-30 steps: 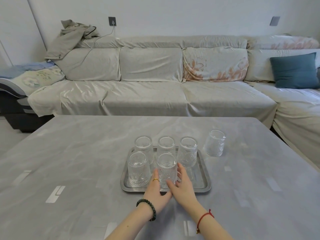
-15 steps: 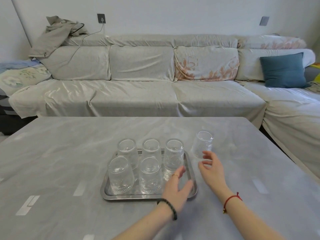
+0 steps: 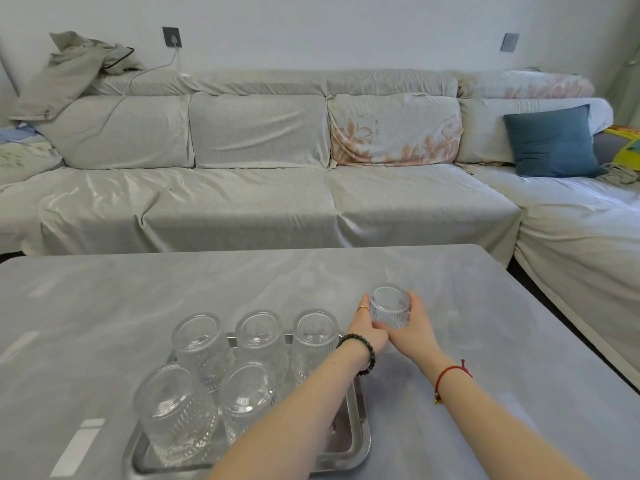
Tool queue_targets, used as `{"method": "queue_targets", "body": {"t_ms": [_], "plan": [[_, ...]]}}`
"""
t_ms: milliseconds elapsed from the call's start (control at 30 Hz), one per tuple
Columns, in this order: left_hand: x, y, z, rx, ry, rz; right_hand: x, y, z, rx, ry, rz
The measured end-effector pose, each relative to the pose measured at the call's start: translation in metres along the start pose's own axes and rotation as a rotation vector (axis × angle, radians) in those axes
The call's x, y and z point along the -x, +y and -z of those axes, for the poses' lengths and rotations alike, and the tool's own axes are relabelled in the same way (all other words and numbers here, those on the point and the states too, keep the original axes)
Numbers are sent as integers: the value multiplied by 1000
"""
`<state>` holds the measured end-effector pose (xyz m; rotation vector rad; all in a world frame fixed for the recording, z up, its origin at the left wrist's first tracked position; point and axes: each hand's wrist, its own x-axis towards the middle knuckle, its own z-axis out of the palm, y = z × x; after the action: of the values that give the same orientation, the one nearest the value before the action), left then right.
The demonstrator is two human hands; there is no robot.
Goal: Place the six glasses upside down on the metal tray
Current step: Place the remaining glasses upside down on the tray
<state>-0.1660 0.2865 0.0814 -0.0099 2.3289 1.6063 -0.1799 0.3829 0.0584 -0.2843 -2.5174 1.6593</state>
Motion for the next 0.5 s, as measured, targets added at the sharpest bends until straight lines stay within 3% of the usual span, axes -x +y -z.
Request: {"method": "queue_targets", "body": {"t_ms": [133,267,500], "plan": [[12,3,4,3,-33,-53,7,-1,-1,-20,104,50],[46,3,12,60,-53,-222,37,-11,8,-105,188,155],[118,-38,25,135,-8,-265,104,-21,-6,-147,40,181]]}}
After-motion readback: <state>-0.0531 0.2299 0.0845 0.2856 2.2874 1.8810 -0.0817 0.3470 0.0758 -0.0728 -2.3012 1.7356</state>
